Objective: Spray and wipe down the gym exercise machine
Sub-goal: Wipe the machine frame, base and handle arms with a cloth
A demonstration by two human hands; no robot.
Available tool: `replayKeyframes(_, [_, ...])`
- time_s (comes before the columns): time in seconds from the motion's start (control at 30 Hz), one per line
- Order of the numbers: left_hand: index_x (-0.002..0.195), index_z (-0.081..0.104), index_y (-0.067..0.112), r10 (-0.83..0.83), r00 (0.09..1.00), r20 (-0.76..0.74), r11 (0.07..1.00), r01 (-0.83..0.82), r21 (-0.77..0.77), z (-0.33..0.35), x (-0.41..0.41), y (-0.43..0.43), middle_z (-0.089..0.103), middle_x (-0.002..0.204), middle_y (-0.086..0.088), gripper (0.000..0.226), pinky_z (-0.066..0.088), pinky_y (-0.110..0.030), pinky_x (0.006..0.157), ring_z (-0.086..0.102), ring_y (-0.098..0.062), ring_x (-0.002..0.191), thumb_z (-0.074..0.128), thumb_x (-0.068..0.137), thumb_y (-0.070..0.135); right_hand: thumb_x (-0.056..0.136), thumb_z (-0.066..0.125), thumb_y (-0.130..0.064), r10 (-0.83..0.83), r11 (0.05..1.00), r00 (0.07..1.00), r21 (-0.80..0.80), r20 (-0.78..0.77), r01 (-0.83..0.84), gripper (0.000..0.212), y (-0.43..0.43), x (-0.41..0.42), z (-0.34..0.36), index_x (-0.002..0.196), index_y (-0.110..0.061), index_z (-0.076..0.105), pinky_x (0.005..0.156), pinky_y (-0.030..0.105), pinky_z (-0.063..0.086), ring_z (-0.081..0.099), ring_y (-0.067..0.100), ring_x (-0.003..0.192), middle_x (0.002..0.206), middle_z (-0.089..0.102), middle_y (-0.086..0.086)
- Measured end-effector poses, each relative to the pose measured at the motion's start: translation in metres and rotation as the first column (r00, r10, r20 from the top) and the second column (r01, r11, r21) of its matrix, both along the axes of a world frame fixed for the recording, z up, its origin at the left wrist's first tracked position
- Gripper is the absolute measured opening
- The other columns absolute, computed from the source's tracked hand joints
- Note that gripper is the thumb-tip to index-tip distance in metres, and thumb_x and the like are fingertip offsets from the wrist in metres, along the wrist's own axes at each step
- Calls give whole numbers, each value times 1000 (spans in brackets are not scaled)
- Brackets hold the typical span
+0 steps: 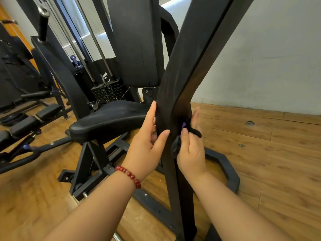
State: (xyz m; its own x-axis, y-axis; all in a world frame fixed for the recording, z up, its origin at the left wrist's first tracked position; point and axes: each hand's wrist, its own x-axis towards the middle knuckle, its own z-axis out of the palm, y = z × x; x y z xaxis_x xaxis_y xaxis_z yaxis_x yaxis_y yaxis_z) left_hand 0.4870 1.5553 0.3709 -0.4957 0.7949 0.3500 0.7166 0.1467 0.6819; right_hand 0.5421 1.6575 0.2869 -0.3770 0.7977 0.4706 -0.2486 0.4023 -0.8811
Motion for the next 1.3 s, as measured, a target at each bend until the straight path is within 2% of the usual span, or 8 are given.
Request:
replayKeyframes(0.13, [148,4,47,3,994,113,999,-8,48,-14,7,0,37,153,11,77,39,-20,109,41,6,132,53,97,19,103,28,-31,3,1000,998,-30,-55,-5,58,-8,6,13,157,-15,12,119,16,8,7,3,149,164,12,-5])
replayKeyframes(0.27, [152,15,34,37,989,145,996,-48,69,-22,9,-2,53,137,12,70,42,-6,96,51,11,118,54,96,15,97,23,-62,-32,998,999,-47,-14,31,80,-4,-3,18,135,4,48,110,52,35,43,37,132,137,50,23])
replayKeyframes(0.33, [150,10,40,55,986,155,997,-63,50,-29,10,-5,56,126,21,73,42,0,83,53,17,109,53,97,16,93,21,-72,-34,997,999,-73,41,37,93,-8,2,-6,128,9,51,107,50,36,45,39,128,132,53,25])
replayKeyframes(0.5, [129,-4,63,50,973,224,999,-53,4,-57,15,-9,45,129,30,81,35,5,84,43,25,114,54,96,17,105,27,-33,-22,986,998,-162,61,32,54,-30,17,-68,155,-19,12,121,24,9,3,-7,146,159,6,-17])
replayKeyframes(0.8, [144,20,46,31,967,253,998,-42,39,-84,10,-17,54,136,13,68,40,-1,88,51,11,119,54,96,11,105,29,-19,-114,993,993,-40,-20,113,51,-36,4,-59,154,-18,14,115,10,5,3,-1,148,158,9,-12])
replayKeyframes(1.0, [130,10,63,56,961,269,998,-51,-23,-98,11,-25,52,139,10,71,37,2,90,48,10,122,54,97,18,107,25,-28,-103,936,987,-325,122,137,46,-61,10,-124,152,-27,15,121,23,9,6,4,149,161,11,-14])
replayKeyframes(1.13, [147,12,45,40,959,281,999,-36,-22,-111,11,-30,55,135,9,74,40,-5,96,52,9,119,56,96,15,107,30,-17,-149,936,989,-318,24,149,44,-56,3,-81,140,-43,17,114,6,6,6,-1,147,151,12,-27])
replayKeyframes(1.3, [144,12,48,73,967,243,997,-74,-5,-121,13,-30,53,136,9,75,38,-1,92,49,13,119,58,94,15,107,29,-21,-100,964,973,-222,210,147,46,-55,13,-111,152,-14,26,108,6,15,21,8,144,159,24,1])
